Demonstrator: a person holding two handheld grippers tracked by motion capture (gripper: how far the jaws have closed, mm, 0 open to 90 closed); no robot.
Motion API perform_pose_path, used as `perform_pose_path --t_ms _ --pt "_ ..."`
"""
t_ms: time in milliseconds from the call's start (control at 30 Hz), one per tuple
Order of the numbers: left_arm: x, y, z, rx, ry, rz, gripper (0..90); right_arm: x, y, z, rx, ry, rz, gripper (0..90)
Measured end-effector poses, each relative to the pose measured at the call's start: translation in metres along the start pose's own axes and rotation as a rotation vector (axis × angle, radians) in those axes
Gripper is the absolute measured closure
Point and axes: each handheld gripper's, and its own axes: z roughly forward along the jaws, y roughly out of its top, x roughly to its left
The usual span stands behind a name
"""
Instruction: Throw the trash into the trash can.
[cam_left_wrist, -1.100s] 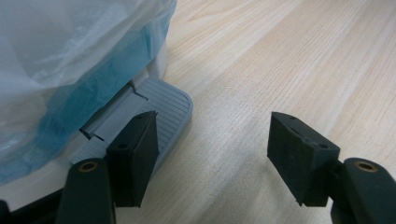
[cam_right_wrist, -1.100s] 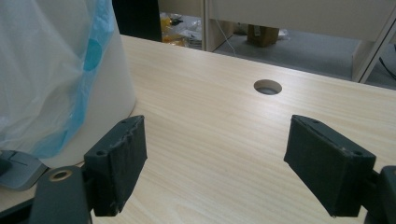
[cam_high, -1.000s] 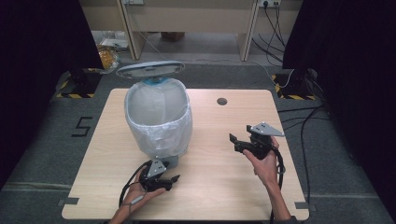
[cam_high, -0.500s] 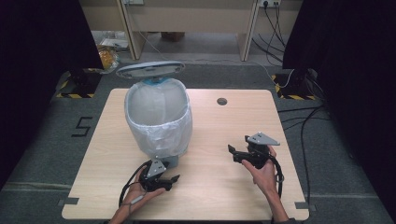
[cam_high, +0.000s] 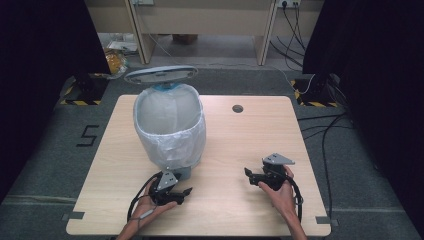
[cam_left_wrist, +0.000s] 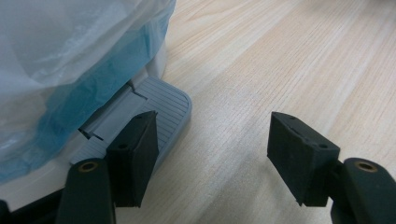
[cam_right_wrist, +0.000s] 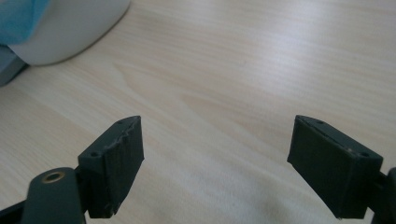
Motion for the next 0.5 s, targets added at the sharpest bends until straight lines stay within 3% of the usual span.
perform_pose_path --t_ms 133,500 --pt "0.000 0.000 0.000 0.001 0.002 0.002 33.1 0.000 -0.009 0.002 0.040 -0.002 0.009 17.6" --pt "0.000 0.000 0.000 0.002 0.002 0.003 33.1 0.002 -0.020 0.001 0.085 -0.006 0.011 17.6"
